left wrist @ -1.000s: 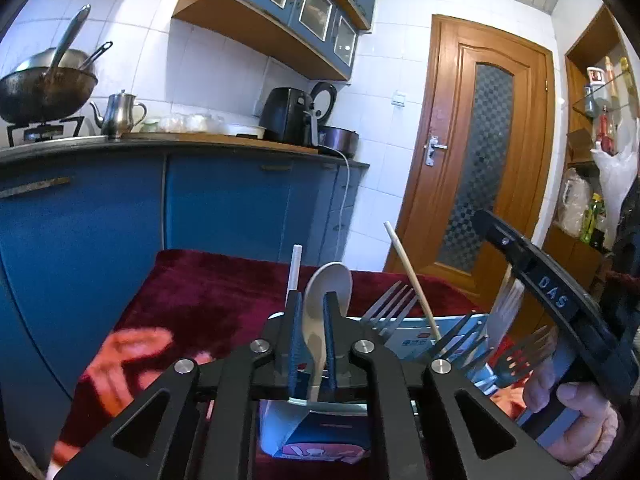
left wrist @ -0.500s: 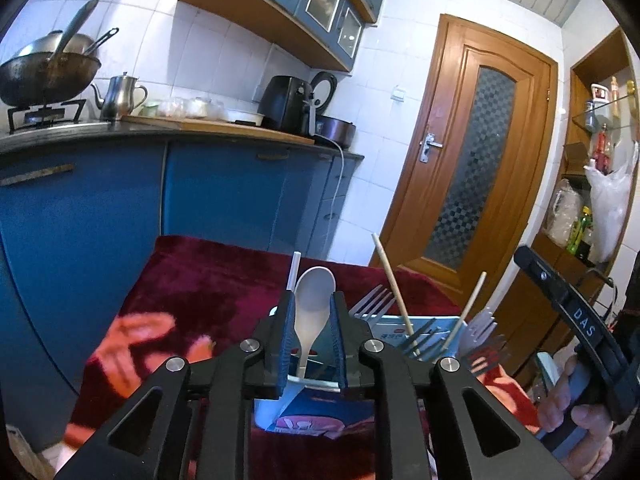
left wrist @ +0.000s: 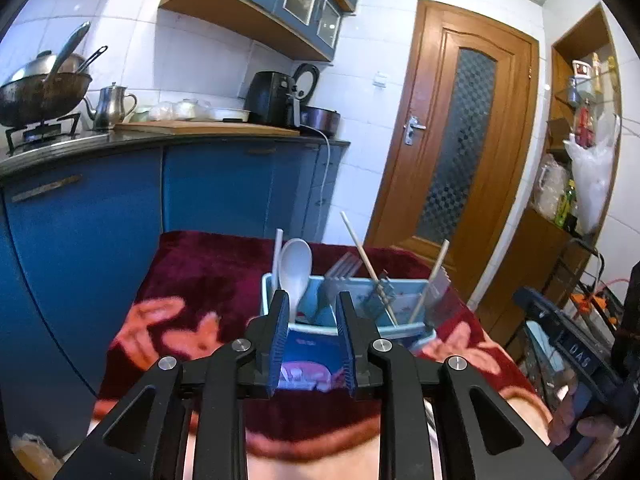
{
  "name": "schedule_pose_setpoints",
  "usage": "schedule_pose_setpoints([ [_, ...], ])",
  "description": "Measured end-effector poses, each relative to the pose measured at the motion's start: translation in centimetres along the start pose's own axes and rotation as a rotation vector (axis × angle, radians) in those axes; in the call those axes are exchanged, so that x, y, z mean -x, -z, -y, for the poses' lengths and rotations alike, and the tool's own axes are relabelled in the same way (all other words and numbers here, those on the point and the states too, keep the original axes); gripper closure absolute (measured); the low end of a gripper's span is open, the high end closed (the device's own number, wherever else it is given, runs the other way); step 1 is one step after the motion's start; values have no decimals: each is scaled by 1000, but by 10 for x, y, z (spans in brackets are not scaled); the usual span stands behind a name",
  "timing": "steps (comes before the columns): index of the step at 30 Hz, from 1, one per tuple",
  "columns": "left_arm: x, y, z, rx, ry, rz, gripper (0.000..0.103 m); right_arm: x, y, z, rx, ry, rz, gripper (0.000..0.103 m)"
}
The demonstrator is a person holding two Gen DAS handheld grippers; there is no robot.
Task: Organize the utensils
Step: 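Move both tools back down to the remaining utensils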
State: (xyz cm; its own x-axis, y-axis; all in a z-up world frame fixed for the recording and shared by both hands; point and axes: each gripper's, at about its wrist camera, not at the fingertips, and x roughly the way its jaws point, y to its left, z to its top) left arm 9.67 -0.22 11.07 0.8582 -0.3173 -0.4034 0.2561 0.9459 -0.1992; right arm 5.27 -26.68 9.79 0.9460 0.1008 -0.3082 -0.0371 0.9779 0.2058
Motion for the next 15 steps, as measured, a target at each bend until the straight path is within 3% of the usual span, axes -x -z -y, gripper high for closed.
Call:
schedule_pose_setpoints([
  [15,22,47,13,17,23,-115,77,24,55,-9,69,0,-251,73],
])
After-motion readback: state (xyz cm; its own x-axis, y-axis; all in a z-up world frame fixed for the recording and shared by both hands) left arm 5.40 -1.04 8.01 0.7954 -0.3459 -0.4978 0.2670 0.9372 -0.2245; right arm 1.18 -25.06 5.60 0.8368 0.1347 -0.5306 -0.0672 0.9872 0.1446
